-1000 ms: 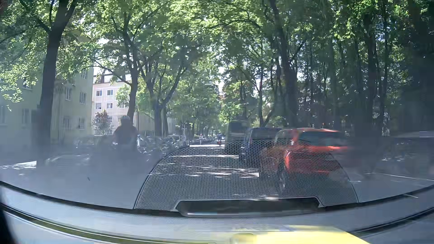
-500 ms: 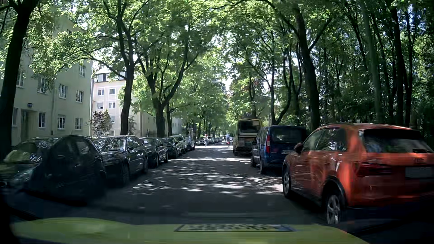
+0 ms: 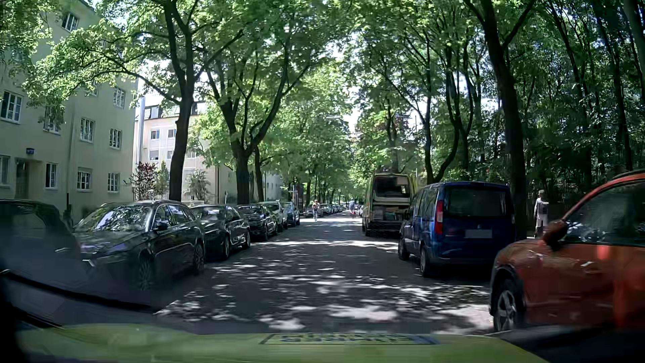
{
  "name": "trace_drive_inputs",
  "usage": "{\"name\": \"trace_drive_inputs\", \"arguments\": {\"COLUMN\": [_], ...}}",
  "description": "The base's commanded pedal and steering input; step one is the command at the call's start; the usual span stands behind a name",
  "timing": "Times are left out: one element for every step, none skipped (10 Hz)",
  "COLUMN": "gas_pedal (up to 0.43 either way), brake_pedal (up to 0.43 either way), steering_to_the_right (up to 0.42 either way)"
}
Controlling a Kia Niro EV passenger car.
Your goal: Follow the waypoints while adhering to traffic rules and regulations
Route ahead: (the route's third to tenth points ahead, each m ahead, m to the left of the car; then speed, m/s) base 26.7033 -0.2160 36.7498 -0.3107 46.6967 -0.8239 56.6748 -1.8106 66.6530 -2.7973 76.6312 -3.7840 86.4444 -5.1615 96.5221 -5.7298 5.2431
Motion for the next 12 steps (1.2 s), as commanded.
{"name": "trace_drive_inputs", "arguments": {"gas_pedal": [0.000, 0.000, 0.000, 0.000, 0.000, 0.000, 0.000, 0.000, 0.000, 0.000, 0.000, 0.000], "brake_pedal": [0.000, 0.000, 0.000, 0.037, 0.110, 0.159, 0.177, 0.183, 0.189, 0.189, 0.201, 0.207], "steering_to_the_right": [-0.009, 0.004, 0.013, 0.016, 0.016, 0.016, 0.016, 0.015, 0.012, 0.009, 0.008, 0.008]}}
